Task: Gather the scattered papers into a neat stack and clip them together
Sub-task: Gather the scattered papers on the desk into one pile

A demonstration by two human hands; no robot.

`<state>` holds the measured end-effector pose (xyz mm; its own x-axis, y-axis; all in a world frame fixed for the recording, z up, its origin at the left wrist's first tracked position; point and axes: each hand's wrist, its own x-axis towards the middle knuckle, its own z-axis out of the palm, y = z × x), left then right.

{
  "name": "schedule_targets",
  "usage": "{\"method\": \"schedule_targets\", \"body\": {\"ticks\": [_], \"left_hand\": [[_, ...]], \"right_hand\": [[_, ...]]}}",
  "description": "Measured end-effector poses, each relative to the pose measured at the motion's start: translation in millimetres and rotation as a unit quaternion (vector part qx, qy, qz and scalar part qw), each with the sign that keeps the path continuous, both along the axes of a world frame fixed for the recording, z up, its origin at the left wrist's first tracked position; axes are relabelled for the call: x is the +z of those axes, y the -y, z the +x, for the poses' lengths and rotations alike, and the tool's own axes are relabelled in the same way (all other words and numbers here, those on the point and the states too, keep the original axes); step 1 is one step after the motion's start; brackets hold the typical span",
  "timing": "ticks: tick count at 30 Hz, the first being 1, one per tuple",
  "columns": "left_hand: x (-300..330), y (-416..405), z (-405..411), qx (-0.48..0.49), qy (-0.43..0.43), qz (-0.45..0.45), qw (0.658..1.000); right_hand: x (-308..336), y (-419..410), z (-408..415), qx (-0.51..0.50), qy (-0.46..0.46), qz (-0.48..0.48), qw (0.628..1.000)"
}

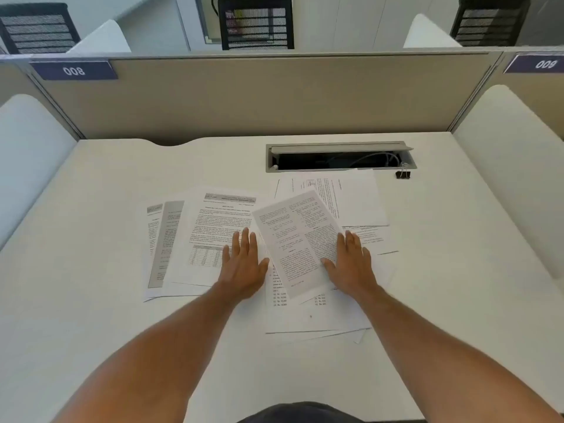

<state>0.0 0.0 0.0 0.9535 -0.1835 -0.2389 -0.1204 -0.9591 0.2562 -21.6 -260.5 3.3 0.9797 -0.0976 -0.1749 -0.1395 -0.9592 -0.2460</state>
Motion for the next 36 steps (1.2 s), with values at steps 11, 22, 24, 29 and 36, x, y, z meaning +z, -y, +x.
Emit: {"method": "schedule_targets", "body": {"ticks": [11,22,24,29,36], "left_hand": [[-14,0,-3,0.057,-0.041,-0.001,0.998],[-6,-3,4,0.074,0.008,-0.029,0.997],[2,-11,5,0.108,0.051,-0.076,0.99],[16,-46,21,0.255,0.125,-0.068,0.956],[16,-87,36,0.385,-0.053,0.011,0.921]], "right_hand": [[1,-6,6,-0.085,-0.042,0.036,0.995],[12,-5,30,-0.147,-0.106,0.024,0.983],[14,-4,32,-0.157,-0.114,0.029,0.981],[15,-1,38,-0.166,-0.126,0.044,0.977],[15,-1,39,-0.17,-0.123,0.074,0.975]]}}
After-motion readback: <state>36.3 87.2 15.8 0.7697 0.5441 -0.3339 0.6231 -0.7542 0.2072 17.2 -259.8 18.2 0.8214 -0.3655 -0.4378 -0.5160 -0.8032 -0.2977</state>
